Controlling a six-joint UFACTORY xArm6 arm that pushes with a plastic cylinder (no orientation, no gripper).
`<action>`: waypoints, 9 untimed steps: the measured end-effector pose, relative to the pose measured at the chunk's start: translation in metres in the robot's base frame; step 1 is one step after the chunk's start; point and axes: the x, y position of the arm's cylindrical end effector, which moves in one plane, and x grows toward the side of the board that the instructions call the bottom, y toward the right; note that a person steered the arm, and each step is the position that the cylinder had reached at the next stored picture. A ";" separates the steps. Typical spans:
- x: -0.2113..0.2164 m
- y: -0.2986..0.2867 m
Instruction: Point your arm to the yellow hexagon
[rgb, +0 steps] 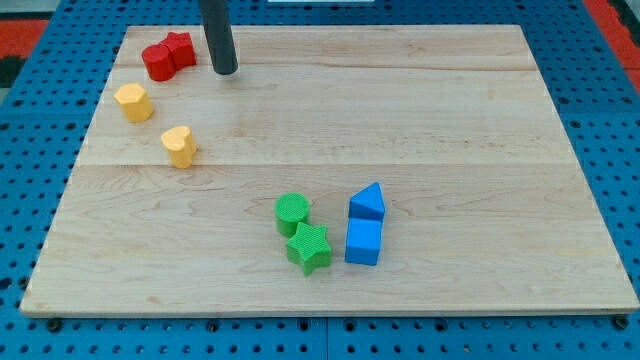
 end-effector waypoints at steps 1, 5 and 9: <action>0.002 0.031; 0.049 0.079; 0.037 -0.053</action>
